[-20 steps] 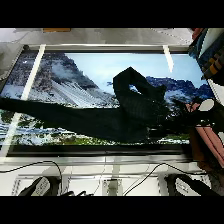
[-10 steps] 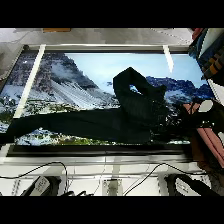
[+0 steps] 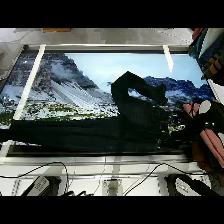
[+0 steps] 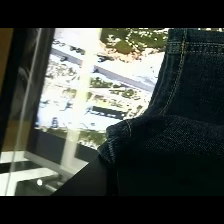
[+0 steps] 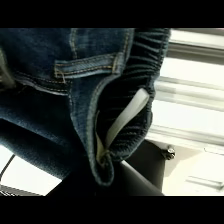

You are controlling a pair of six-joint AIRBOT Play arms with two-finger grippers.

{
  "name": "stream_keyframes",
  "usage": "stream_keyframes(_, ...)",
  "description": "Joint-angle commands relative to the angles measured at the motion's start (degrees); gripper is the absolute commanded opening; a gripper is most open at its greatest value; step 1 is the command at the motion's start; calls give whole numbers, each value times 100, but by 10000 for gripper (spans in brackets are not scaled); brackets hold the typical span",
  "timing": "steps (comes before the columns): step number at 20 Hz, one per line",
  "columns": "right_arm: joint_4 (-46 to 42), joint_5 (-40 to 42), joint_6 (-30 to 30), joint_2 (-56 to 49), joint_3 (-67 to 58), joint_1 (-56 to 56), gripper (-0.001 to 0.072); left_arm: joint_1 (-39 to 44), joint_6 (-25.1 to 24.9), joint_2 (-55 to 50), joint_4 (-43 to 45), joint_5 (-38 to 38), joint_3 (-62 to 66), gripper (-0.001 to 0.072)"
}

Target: Fold the clothes and pants, and hang the long-sleeved shirts on hangers.

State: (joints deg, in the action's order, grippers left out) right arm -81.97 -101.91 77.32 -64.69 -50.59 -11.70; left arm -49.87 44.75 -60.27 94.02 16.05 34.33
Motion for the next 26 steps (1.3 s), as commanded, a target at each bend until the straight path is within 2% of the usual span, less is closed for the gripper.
stream_keyframes(1, -114, -83, 22, 4, 0, -4, 15, -22, -22, -256, -13, -85, -9, 17)
stream_keyframes(2, -116, -116, 22, 4, 0, -4, 15, -26, -22, -262, -4, -11, -9, 21)
stream_keyframes(3, -116, -179, 22, 4, 0, -4, 15, -31, -24, -260, 81, 133, -9, 76)
stream_keyframes(4, -118, -291, 22, 4, 0, -4, 15, -31, -24, -260, 179, 323, -9, 212)
stream_keyframes(5, -118, -369, 20, 4, 0, -4, 15, -35, -24, -260, 286, 549, -9, 389)
stream_keyframes(6, -122, -345, 20, 2, 0, -4, 56, -35, -24, -260, 369, 697, -9, 540)
stream_keyframes(7, -122, -295, 20, 4, 0, -4, 255, -35, -24, -260, 407, 785, -9, 634)
stream_keyframes(8, -120, -186, 20, 4, 0, -4, 478, -35, -22, -254, 459, 793, -7, 643)
stream_keyframes(9, -116, -76, 22, 4, 0, -4, 583, -33, -24, -208, 457, 782, -7, 641)
stream_keyframes(10, -120, -2, 20, 2, 0, -4, 582, -22, -22, -127, 455, 719, -2, 626)
stream_keyframes(11, -120, 52, 20, 2, 0, -4, 582, -22, -20, -33, 448, 595, 9, 555)
stream_keyframes(13, -122, 179, 20, 2, -22, -4, 582, 2, 26, 151, -26, 343, 155, 359)
stream_keyframes(15, -127, 522, 20, 2, -138, -4, 567, 70, 24, 269, -1346, -31, 404, 340)
stream_keyframes(16, -122, 868, 20, 2, -229, -4, 483, 153, 24, 323, -2157, -107, 557, 309)
stream_keyframes(17, -94, 1281, 20, 2, -332, -4, 316, 267, 24, 389, -3023, -107, 684, 120)
stream_keyframes(18, -42, 1808, 22, 4, -439, -4, 158, 444, 20, 472, -4052, -107, 761, 18)
stream_keyframes(19, 37, 2350, 22, 4, -525, -4, 132, 638, 20, 562, -4815, -87, 776, 18)
stream_keyframes(21, 369, 3624, 35, 2, -608, -4, 132, 1213, 20, 682, -5473, 79, 776, 18)
stream_keyframes(23, 566, 4962, 693, -55, -608, -4, 134, 1908, 15, 702, -5438, 507, 776, 18)
stream_keyframes(24, 623, 5523, 1150, -146, -608, -4, 157, 2218, 15, 699, -5394, 658, 776, 18)
stream_keyframes(25, 815, 5965, 1423, -275, -608, -4, 278, 2527, 15, 699, -5372, 763, 776, 18)
stream_keyframes(26, 1117, 6255, 1451, -424, -608, -2, 396, 2839, 15, 702, -5372, 828, 776, 18)
